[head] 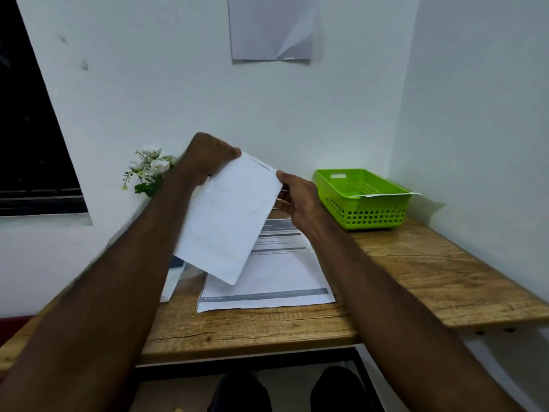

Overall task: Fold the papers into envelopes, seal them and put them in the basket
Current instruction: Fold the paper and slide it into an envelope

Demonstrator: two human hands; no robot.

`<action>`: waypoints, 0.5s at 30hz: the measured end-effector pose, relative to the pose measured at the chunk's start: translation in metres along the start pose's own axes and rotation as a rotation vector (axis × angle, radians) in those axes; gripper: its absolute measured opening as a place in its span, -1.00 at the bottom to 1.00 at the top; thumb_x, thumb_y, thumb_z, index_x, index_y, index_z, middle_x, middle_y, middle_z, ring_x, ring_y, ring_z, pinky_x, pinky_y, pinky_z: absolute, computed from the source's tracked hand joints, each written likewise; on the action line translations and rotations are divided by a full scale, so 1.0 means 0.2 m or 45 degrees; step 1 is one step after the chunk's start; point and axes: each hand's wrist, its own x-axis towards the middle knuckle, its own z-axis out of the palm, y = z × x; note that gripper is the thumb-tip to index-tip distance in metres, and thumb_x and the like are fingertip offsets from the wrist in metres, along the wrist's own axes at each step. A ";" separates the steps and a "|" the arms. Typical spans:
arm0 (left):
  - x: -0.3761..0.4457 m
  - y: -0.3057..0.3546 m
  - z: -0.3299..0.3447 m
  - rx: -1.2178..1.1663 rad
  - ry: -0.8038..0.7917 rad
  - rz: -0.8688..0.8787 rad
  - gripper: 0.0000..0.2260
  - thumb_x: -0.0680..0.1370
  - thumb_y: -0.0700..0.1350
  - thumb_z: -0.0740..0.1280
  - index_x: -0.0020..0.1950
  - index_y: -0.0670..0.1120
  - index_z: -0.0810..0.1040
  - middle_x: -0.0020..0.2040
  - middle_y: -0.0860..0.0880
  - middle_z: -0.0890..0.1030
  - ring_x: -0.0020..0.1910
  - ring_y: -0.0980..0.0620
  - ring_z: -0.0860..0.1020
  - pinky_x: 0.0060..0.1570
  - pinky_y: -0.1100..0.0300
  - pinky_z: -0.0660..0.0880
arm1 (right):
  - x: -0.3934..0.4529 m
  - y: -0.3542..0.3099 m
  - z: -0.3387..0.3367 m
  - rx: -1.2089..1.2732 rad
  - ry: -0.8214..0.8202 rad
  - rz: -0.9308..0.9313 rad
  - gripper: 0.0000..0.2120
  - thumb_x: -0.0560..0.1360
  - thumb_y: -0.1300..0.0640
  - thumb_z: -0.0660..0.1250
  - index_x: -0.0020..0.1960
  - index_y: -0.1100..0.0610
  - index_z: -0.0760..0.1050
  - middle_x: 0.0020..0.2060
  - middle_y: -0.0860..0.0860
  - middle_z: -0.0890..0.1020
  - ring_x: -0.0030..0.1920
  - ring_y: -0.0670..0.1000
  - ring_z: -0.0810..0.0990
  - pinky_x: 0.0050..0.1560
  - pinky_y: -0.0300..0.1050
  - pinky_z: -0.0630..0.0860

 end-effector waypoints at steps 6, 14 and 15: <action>-0.12 -0.26 0.20 -0.407 -0.022 -0.268 -0.74 0.52 -0.10 0.53 0.03 -0.30 0.70 -0.08 -0.21 0.68 -0.17 -0.05 0.59 -0.01 -0.08 0.64 | 0.03 0.00 -0.06 -0.246 0.104 -0.069 -0.92 0.53 0.15 0.42 -0.11 0.12 0.66 -0.29 -0.01 0.69 -0.30 0.03 0.67 -0.41 -0.16 0.58; -0.17 -0.38 0.24 -0.521 -0.105 -0.265 -0.76 0.43 0.07 0.59 -0.24 -0.08 0.68 -0.32 0.00 0.59 -0.41 0.05 0.52 -0.36 0.17 0.55 | 0.06 -0.03 -0.07 -0.951 0.141 -0.427 -0.70 0.49 -0.08 0.44 -0.34 0.06 0.58 -0.38 -0.10 0.62 -0.29 -0.02 0.58 -0.22 -0.08 0.50; -0.17 -0.38 0.24 -0.521 -0.122 -0.237 -0.76 0.44 0.07 0.58 -0.24 -0.08 0.69 -0.32 0.00 0.60 -0.39 0.04 0.54 -0.35 0.17 0.56 | 0.06 -0.06 -0.06 -1.130 0.142 -0.486 -0.67 0.48 -0.18 0.42 -0.28 0.05 0.62 -0.32 -0.12 0.67 -0.23 -0.03 0.62 -0.18 -0.08 0.51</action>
